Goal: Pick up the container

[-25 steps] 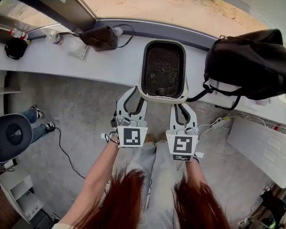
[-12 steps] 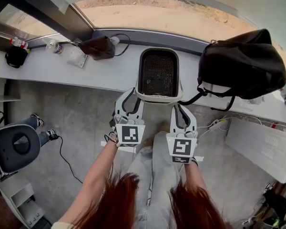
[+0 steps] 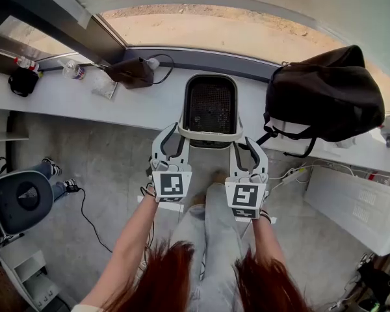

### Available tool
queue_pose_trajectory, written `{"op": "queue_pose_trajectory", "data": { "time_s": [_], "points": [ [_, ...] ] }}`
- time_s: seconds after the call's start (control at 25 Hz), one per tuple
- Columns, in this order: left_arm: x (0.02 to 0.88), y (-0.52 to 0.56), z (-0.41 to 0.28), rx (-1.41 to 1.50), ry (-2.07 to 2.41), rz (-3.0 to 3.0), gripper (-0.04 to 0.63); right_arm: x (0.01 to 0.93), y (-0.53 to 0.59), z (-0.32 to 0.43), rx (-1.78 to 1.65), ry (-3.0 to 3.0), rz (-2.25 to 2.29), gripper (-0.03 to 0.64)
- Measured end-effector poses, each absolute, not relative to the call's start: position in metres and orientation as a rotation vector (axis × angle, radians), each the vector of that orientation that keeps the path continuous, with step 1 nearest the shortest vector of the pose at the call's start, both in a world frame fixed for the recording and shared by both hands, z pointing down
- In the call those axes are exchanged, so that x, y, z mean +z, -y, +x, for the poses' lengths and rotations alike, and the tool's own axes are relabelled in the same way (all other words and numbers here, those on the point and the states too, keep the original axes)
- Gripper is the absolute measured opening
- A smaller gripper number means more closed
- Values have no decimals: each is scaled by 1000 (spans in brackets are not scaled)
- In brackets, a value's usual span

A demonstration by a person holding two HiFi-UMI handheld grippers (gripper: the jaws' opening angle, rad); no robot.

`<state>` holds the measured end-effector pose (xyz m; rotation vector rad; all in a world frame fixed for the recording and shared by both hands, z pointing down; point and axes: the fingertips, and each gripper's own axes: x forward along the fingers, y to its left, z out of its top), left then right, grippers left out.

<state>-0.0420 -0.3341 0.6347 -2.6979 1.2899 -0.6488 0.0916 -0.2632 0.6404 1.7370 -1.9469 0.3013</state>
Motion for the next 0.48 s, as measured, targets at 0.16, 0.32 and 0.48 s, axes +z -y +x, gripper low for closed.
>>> {"op": "queue_pose_trajectory", "data": {
  "time_s": [0.16, 0.32, 0.48],
  "points": [
    [631, 341, -40, -650, -1315, -2691, 110, 640, 279, 99, 254, 1936, 1707, 126],
    [628, 349, -38, -655, -1333, -2679, 110, 641, 292, 105, 259, 1935, 1697, 133],
    [626, 360, -34, -663, -1347, -2654, 110, 640, 309, 110, 233, 1944, 1688, 135]
  ]
}}
